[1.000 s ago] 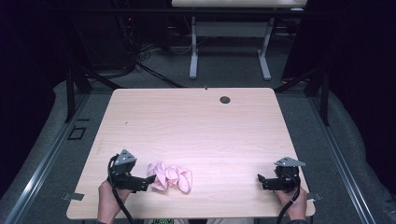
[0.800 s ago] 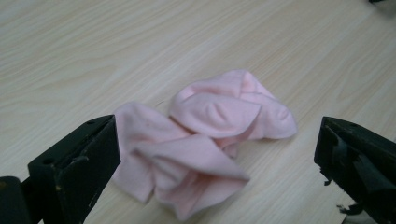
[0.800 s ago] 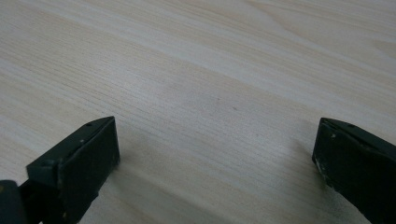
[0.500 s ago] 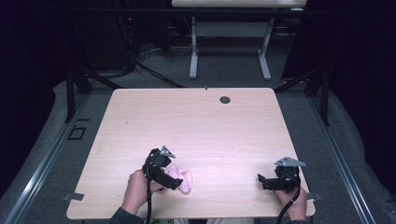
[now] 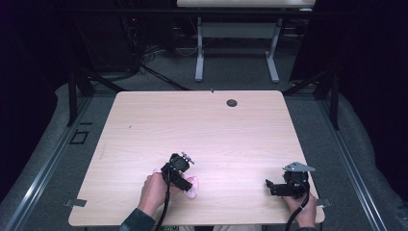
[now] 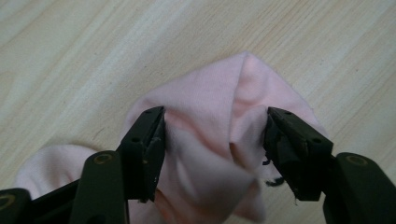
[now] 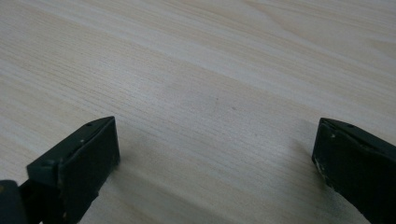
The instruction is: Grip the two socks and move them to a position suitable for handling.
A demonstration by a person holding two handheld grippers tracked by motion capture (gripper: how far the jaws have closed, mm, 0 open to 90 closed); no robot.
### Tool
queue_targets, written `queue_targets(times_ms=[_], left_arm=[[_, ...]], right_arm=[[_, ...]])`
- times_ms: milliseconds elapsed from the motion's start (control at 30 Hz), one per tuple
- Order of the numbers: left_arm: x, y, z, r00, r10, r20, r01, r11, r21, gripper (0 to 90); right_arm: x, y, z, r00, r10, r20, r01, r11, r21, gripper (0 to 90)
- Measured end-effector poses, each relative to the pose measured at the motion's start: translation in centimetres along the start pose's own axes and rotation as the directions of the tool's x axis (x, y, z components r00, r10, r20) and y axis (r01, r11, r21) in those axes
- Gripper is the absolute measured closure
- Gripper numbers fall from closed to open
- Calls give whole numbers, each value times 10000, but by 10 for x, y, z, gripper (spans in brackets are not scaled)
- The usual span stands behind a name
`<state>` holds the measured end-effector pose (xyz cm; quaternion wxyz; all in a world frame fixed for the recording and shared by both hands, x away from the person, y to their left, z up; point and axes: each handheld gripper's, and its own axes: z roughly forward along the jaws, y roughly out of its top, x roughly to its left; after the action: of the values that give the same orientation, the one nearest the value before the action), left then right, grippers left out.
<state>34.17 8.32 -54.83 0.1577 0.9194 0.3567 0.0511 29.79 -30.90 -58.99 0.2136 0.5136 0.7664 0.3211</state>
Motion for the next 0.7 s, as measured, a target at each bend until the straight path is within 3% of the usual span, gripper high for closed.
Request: queue_targets(times_ms=[200,267,300,333,567,633,667,700], left_arm=[[1,-3,-1,9992,-56,-384,48,9998,-210,567],[1,-5,-1,9984,-7,-560,-12,9994,-348,684],[2,-6,-1,9981,-19,-616,-6,9992,-406,684],[5,-7,-1,9985,-29,-555,0,9986,-525,736],[8,-6,-4,9996,46,-280,-62,9984,-555,765],[4,-4,-14,9996,173,239,-149,9949,-996,764],[4,-4,-14,9996,173,239,-149,9949,-996,764],[-3,0,-24,9980,431,467,-365,9904,-1336,764]], right_arm=[[0,0,0,10000,24,22,-24,10000,0,0],[0,0,0,10000,28,24,-27,10000,-4,0],[0,0,0,10000,-4,29,3,10000,31,0],[0,0,0,10000,36,17,-36,10000,-15,0],[-1,0,0,10000,7,15,-7,10000,12,0],[0,0,0,10000,37,10,-37,10000,23,0],[0,0,0,10000,37,10,-37,10000,23,0],[-1,0,0,10000,28,14,-28,10000,30,0]])
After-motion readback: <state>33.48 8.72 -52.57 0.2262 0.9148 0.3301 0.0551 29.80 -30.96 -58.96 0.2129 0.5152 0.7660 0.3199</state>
